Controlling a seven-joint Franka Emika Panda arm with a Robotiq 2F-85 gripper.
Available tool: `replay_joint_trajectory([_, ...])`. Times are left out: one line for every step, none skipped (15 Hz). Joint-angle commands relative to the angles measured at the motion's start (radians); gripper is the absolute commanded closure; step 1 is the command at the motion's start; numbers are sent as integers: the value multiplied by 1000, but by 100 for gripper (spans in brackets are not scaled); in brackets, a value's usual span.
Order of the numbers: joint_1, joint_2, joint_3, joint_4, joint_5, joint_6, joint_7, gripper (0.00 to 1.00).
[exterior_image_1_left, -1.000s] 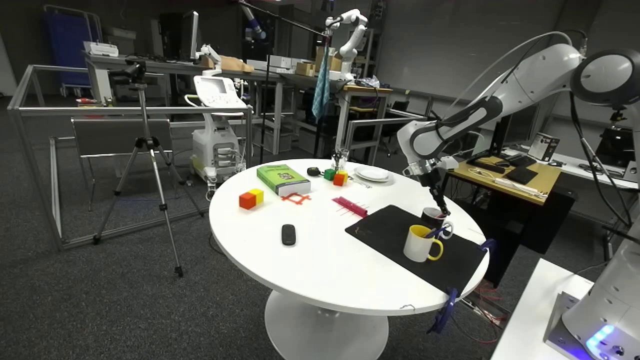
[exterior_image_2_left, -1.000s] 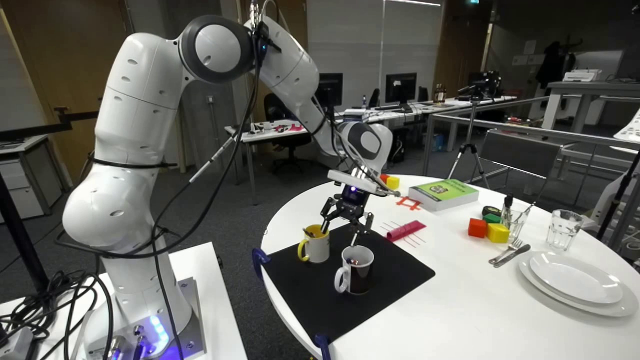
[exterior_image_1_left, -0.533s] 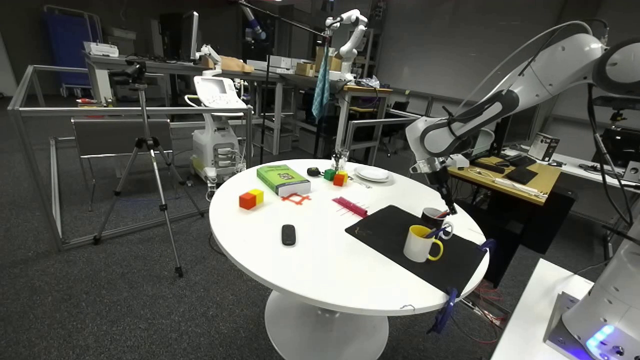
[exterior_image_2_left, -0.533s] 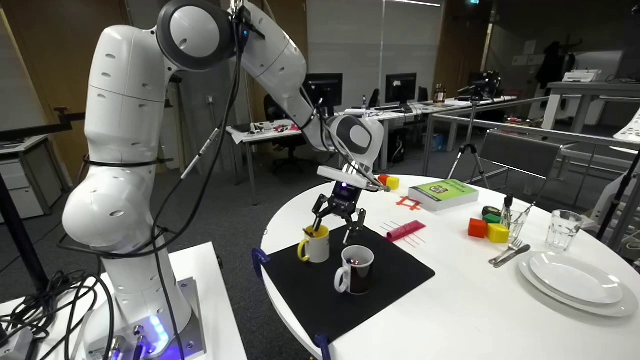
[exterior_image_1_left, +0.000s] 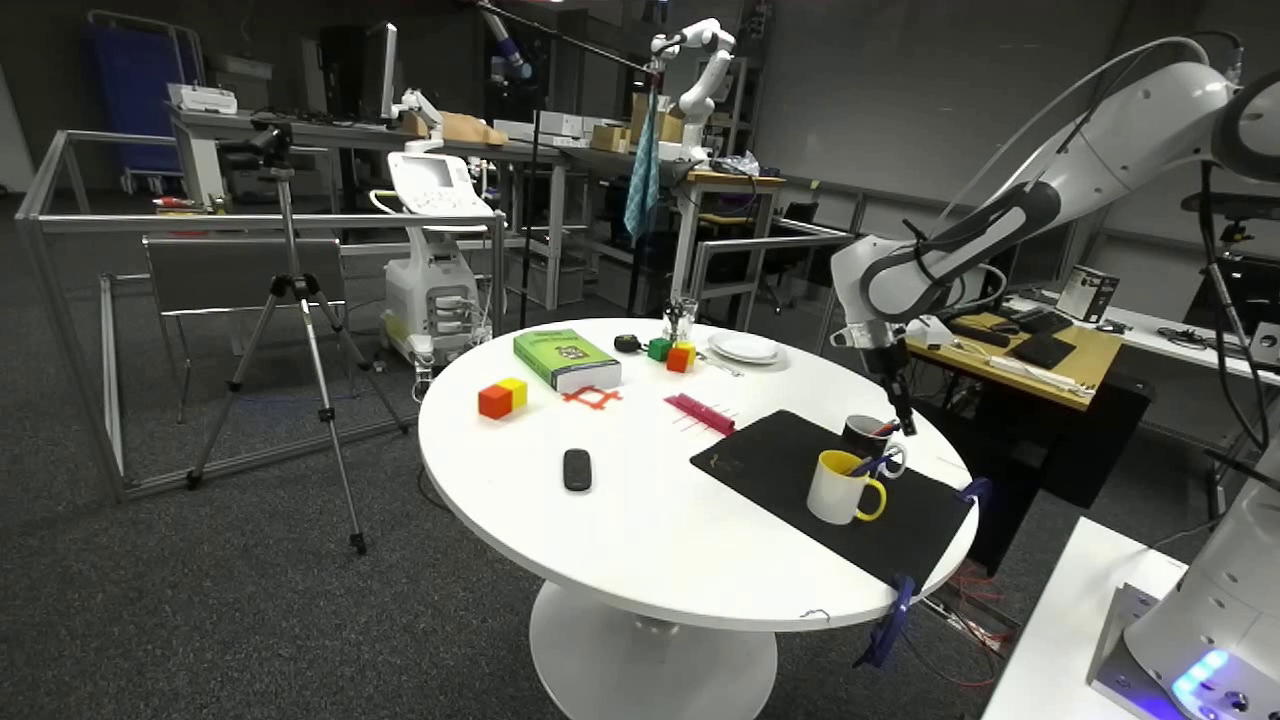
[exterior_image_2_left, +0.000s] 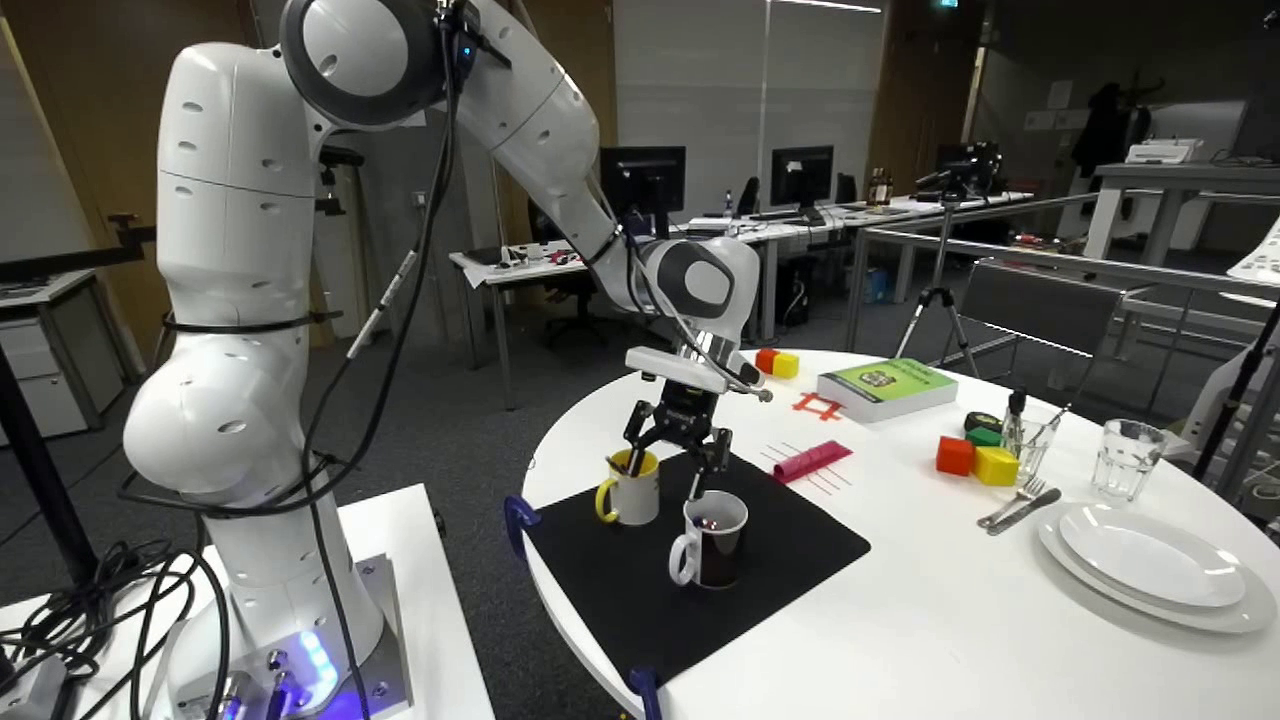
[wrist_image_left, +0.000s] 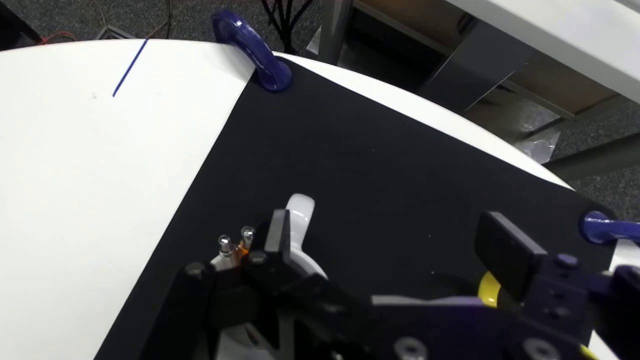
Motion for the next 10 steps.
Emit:
replay_joint_trajectory([-17,-50,-15,-73,5,95,-7,0])
replay_joint_trajectory([-19,-49,-18,-78,7,115,-4,0])
replay_joint_trajectory([-19,-46,-21,-81,8,126,-5,0])
replay_joint_trajectory([-18,-46,-24,-85,5,140,-3,0])
replay_joint_trajectory([-17,-47,-26,-89,5,144,-4,0])
replay_joint_trajectory([-18,-47,-27,-92,5,150,-6,0])
replay_joint_trajectory([-17,-48,-28,-95,3,160,-6,0])
replay_joint_trajectory([-18,-47,-28,-96,5,166,-8,0])
replay_joint_trajectory([-17,-43,-28,-97,5,174,-7,0])
replay_joint_trajectory([-16,-41,-27,-96,6,177,-6,0])
